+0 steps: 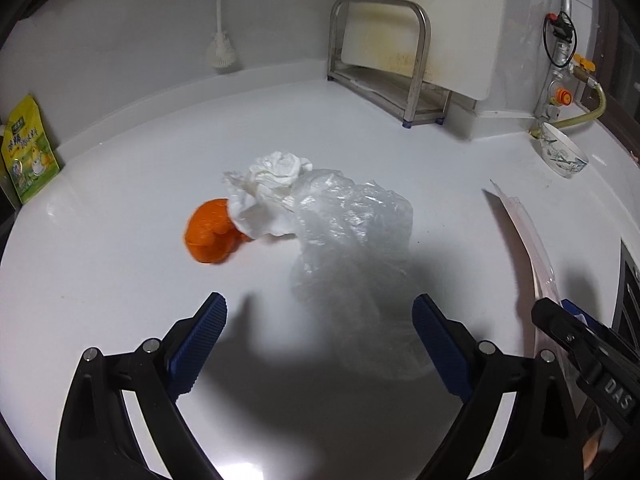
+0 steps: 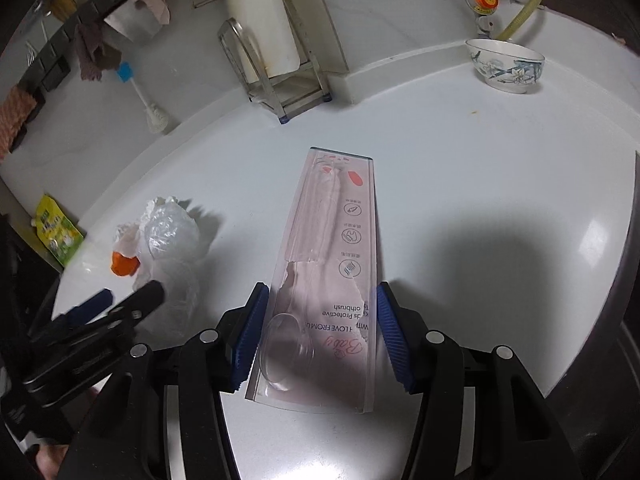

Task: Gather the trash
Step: 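Grasp the clear plastic bag with the left tool while the right tool holds the box, then carry bag and box over the bin and open both tools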

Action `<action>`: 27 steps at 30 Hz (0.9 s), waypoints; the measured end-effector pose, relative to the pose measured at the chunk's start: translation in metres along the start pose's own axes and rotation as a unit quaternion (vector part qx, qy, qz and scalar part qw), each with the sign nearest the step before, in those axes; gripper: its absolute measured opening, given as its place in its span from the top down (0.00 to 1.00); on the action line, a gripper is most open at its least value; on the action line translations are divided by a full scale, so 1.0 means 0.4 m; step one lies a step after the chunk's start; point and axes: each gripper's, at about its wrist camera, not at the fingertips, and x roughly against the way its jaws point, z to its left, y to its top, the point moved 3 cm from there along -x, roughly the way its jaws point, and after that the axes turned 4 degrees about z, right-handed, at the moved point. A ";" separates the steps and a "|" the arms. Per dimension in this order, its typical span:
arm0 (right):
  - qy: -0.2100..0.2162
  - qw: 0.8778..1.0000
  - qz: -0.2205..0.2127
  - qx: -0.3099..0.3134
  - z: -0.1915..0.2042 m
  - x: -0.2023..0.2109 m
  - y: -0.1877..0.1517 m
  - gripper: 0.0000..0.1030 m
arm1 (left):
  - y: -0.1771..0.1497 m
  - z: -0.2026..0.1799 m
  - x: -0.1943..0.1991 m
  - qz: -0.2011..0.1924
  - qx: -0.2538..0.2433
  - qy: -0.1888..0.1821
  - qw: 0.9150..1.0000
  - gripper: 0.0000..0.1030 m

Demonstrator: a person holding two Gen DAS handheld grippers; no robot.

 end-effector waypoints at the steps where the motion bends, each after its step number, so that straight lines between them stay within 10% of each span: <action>1: 0.002 1.000 -0.001 -0.002 -0.002 0.002 0.000 0.49 | 0.001 -0.006 -0.008 0.004 0.000 0.001 1.000 0.20; 10: 0.011 1.000 -0.005 -0.008 -0.006 0.011 0.002 0.49 | -0.001 -0.027 -0.019 0.011 -0.014 0.005 1.000 0.87; 27: 0.010 0.999 -0.029 0.018 0.058 0.096 -0.087 0.49 | -0.142 0.009 0.206 -0.062 -0.076 0.014 0.995 0.92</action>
